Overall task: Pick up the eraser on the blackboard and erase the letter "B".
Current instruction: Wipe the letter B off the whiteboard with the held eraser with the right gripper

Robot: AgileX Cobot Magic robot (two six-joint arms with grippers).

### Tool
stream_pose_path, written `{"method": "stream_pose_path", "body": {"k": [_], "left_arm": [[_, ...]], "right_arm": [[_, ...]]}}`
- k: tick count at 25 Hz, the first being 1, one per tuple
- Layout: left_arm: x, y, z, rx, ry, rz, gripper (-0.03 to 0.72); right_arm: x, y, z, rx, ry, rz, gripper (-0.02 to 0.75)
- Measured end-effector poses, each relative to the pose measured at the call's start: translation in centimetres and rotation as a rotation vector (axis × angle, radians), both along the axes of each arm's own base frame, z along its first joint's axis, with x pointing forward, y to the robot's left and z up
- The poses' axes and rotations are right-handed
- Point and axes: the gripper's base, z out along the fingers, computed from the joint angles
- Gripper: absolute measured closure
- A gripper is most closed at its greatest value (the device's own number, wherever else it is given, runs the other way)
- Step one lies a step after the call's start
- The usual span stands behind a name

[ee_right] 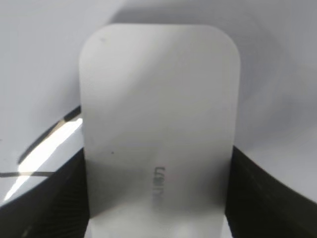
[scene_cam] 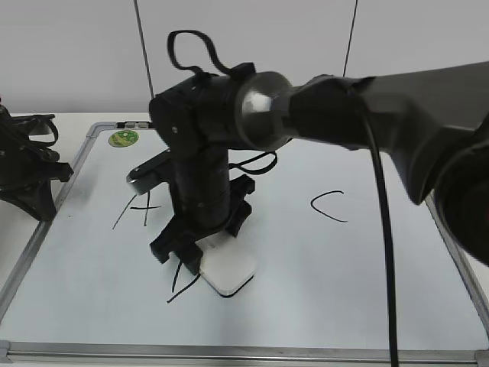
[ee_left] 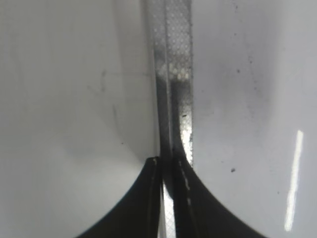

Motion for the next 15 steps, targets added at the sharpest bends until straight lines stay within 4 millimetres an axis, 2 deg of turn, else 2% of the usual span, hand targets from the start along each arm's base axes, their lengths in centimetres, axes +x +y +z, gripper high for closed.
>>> {"method": "stream_pose_path", "body": {"k": [8, 10, 15], "left_arm": [[0.0, 0.0, 0.0, 0.0, -0.002, 0.0, 0.673], [0.0, 0.0, 0.0, 0.0, -0.002, 0.0, 0.673], [0.0, 0.0, 0.0, 0.0, -0.002, 0.0, 0.673]], "right_arm": [[-5.5, 4.8, -0.2, -0.021, 0.002, 0.173, 0.188], [-6.1, 5.3, -0.2, -0.021, 0.002, 0.19, 0.188], [-6.2, 5.3, -0.2, -0.02, 0.004, 0.191, 0.188]]}}
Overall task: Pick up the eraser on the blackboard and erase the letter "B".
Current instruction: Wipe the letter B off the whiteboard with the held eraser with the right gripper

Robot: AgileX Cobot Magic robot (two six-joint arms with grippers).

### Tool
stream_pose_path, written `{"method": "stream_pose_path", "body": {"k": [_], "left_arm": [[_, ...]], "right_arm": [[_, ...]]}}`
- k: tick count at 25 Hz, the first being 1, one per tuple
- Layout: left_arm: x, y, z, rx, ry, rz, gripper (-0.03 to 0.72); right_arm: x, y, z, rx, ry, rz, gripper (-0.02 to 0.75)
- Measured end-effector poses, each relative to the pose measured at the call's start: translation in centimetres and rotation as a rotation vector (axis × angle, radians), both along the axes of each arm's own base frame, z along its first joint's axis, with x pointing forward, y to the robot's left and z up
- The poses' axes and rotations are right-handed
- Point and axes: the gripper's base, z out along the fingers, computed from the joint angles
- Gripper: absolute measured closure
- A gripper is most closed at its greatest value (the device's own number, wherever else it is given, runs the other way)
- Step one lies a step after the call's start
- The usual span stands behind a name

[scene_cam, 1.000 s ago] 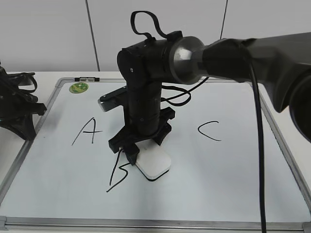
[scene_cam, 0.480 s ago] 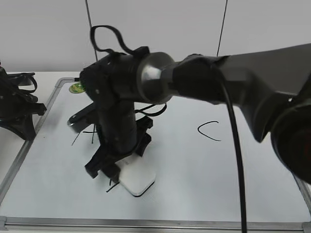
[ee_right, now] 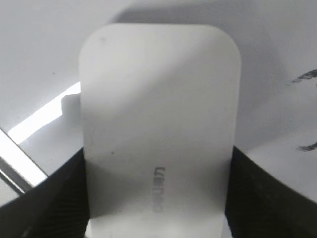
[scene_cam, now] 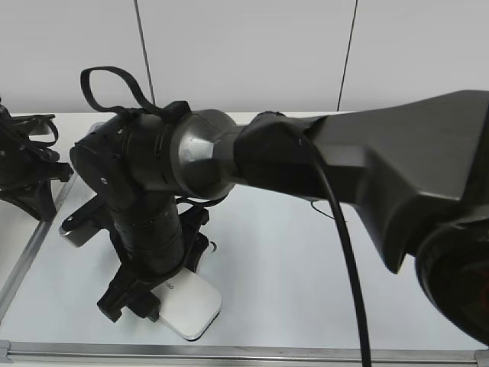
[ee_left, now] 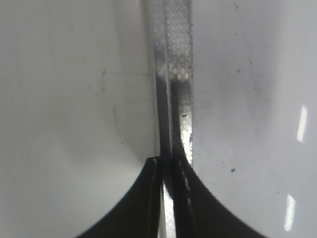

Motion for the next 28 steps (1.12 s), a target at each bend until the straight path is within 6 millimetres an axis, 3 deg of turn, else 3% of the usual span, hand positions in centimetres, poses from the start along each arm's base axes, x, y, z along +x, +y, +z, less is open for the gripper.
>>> {"method": "stream_pose_path", "body": {"k": [15, 22, 28], "left_arm": [[0.0, 0.0, 0.0, 0.0, 0.0, 0.0, 0.673], [0.0, 0.0, 0.0, 0.0, -0.005, 0.001, 0.674], [0.1, 0.0, 0.0, 0.0, -0.006, 0.001, 0.674]], "right_arm": [[0.8, 0.6, 0.5, 0.004, 0.003, -0.003, 0.188], [2.7, -0.8, 0.5, -0.004, -0.01, -0.044, 0.188], [6.6, -4.2, 0.6, -0.033, -0.051, -0.128, 0.188]]}}
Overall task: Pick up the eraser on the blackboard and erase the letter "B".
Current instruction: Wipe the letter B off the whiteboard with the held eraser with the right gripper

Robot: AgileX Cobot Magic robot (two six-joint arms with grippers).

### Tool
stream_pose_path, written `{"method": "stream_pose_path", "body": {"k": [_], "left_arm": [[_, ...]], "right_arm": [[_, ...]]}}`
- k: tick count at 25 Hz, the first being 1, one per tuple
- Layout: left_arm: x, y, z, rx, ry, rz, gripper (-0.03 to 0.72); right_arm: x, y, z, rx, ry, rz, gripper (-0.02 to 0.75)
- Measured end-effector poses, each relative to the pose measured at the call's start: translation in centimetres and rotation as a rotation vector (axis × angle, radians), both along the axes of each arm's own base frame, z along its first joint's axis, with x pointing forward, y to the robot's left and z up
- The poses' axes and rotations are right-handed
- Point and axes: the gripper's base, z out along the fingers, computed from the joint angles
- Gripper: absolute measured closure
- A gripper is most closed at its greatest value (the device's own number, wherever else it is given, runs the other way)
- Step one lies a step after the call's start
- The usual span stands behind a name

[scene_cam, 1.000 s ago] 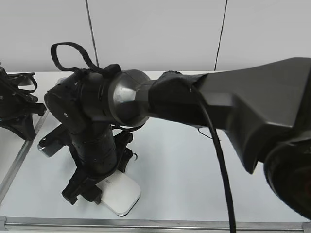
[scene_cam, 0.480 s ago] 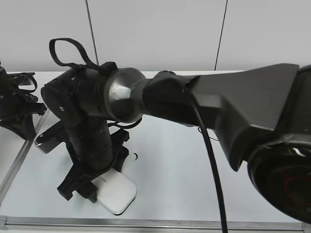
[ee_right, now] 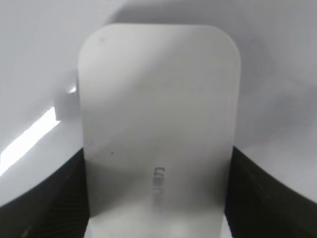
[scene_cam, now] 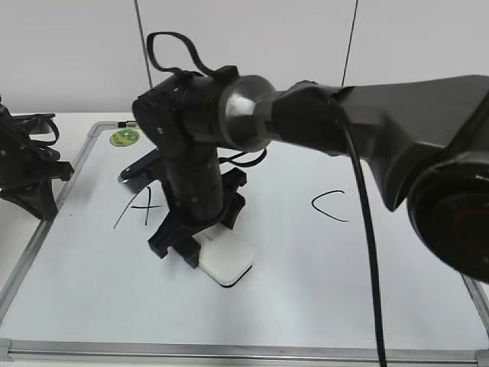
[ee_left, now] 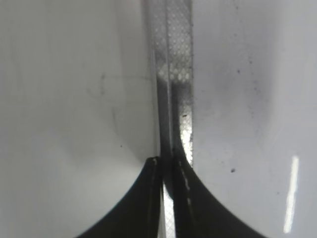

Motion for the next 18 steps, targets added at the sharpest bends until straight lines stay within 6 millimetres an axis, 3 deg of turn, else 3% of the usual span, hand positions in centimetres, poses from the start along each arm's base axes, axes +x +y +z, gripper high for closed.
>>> {"method": "stream_pose_path", "body": {"k": [8, 18], "left_arm": [[0.0, 0.0, 0.0, -0.002, -0.002, 0.002, 0.674], [0.0, 0.0, 0.0, -0.003, -0.004, 0.003, 0.674]], "right_arm": [[4.6, -5.1, 0.1, 0.008, -0.011, -0.142, 0.188], [5.3, -5.8, 0.7, 0.008, -0.027, -0.158, 0.188]]}}
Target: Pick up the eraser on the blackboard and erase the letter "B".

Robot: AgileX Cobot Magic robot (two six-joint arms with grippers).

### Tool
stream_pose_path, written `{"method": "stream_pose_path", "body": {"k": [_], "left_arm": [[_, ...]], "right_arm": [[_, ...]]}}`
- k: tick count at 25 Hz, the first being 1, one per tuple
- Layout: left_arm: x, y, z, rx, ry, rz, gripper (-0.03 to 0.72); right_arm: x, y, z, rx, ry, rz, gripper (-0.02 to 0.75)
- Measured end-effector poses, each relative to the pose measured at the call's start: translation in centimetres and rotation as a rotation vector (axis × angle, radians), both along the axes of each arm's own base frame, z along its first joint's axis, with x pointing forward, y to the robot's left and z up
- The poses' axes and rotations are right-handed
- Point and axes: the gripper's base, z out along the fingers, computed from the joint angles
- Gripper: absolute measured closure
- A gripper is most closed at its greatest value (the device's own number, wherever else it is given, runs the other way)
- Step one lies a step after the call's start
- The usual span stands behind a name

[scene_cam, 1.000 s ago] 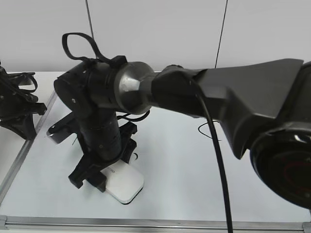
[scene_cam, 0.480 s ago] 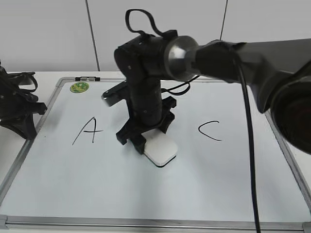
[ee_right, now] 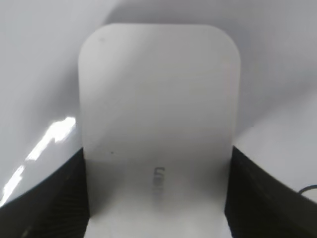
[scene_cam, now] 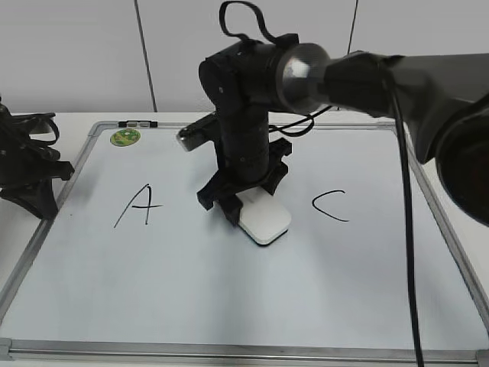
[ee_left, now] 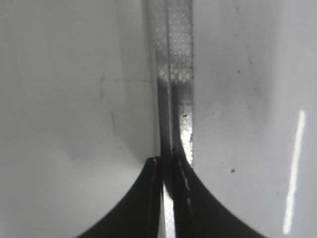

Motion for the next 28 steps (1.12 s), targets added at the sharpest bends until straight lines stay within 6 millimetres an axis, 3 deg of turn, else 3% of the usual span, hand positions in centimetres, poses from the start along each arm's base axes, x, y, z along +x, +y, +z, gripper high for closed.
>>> {"method": "stream_pose_path", "body": {"k": [2, 7, 8, 10, 16, 20, 24, 28], "left_arm": [[0.0, 0.0, 0.0, 0.0, 0.0, 0.0, 0.674], [0.0, 0.0, 0.0, 0.0, 0.0, 0.0, 0.674], [0.0, 0.0, 0.0, 0.0, 0.0, 0.0, 0.674], [0.0, 0.0, 0.0, 0.0, -0.002, 0.0, 0.674], [0.0, 0.0, 0.0, 0.0, -0.004, 0.001, 0.674], [0.0, 0.0, 0.0, 0.0, -0.004, 0.001, 0.674], [0.0, 0.0, 0.0, 0.0, -0.004, 0.001, 0.674], [0.0, 0.0, 0.0, 0.0, -0.004, 0.001, 0.674]], "right_arm": [[0.2, 0.1, 1.2, 0.017, -0.029, 0.001, 0.188], [-0.3, -0.5, 8.0, 0.096, -0.157, 0.005, 0.188], [-0.3, -0.5, 8.0, 0.096, -0.157, 0.005, 0.188], [-0.6, -1.2, 10.4, 0.105, -0.208, 0.007, 0.188], [0.0, -3.0, 11.7, 0.113, -0.231, -0.029, 0.188], [1.4, -5.4, 12.0, 0.116, -0.233, -0.09, 0.188], [2.8, -9.3, 12.7, 0.114, -0.241, -0.18, 0.188], [2.9, -13.1, 14.0, 0.11, -0.254, -0.258, 0.188]]}}
